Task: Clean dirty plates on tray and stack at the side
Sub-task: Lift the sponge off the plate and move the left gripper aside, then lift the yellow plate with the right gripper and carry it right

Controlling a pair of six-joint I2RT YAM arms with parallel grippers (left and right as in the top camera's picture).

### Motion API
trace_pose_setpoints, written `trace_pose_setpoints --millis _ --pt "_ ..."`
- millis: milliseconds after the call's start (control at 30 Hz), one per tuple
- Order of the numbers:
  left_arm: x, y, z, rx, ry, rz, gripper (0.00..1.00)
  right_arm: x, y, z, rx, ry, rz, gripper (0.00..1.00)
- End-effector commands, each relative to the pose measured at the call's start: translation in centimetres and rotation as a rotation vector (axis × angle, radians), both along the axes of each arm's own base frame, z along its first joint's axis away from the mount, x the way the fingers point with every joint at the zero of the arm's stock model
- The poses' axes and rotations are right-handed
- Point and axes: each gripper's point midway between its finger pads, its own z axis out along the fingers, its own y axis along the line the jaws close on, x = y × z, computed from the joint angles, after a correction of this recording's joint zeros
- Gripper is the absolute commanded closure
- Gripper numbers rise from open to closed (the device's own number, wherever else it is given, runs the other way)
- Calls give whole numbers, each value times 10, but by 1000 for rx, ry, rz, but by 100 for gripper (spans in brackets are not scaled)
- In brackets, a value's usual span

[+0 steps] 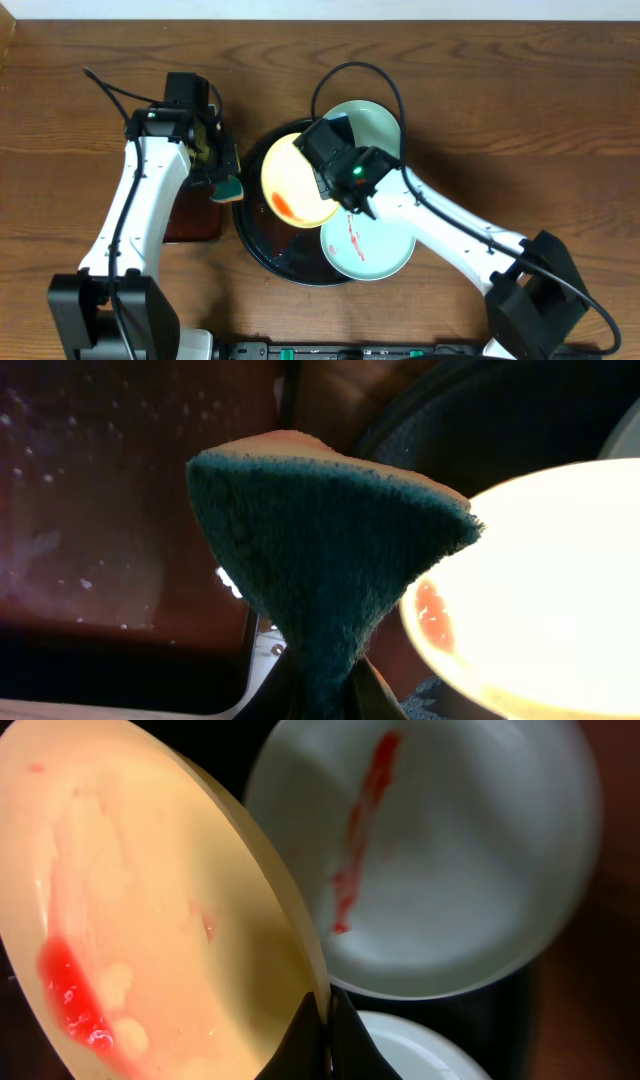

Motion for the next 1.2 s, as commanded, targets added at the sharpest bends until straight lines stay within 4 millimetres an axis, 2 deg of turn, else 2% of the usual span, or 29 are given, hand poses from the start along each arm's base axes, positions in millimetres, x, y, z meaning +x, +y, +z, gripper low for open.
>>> trace_pose_setpoints --millis 0,300,533,1000,1167 --pt "-1 -2 -3 -16 10 -22 92 9 -17 33 -167 -200 -32 99" --pt "-3 -2 -5 -16 18 -22 93 -8 -3 66 -327 -421 -21 99" --pt "-3 -2 -5 -16 18 -21 93 -17 -1 90 -412 -561 -45 99" --pt "-3 -2 -5 -16 18 -21 93 -35 4 123 -500 -737 -77 99" --pt "-3 -2 -5 -16 18 -21 93 -36 4 126 -501 -751 -81 99"
